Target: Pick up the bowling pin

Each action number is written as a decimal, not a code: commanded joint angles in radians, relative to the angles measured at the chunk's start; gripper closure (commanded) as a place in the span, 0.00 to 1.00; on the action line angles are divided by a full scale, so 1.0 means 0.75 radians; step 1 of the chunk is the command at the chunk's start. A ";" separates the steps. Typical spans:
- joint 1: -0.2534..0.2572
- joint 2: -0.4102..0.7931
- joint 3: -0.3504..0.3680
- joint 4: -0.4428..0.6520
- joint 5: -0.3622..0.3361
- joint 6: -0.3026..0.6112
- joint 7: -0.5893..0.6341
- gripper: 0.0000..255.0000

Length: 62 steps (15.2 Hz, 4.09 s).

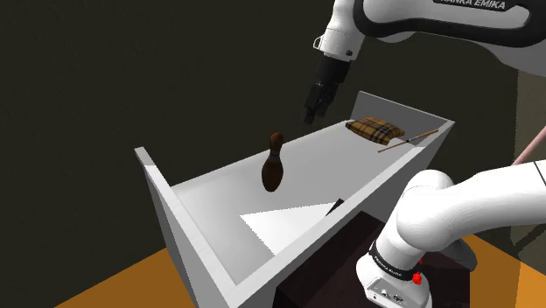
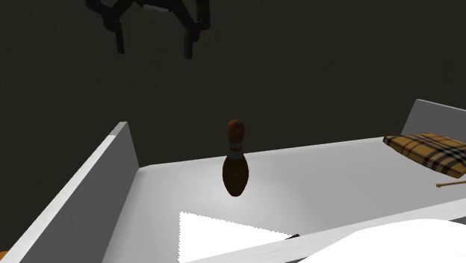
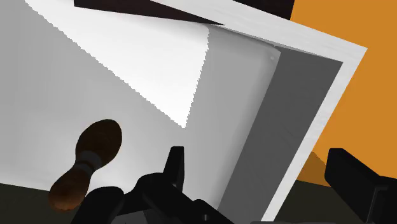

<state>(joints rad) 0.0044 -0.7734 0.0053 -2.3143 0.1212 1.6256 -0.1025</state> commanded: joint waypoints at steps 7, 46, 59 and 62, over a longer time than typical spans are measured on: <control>-0.026 0.178 -0.091 -0.032 -0.078 0.188 -0.161 0.00; -0.186 1.601 -0.334 0.694 -0.011 0.837 -0.872 0.00; -0.183 1.574 -0.339 0.711 -0.020 0.794 -0.867 1.00; -0.180 1.549 -0.343 0.731 -0.028 0.750 -0.862 1.00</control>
<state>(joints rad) -0.1314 0.3956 -0.2508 -1.7715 0.1020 2.1974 -0.7499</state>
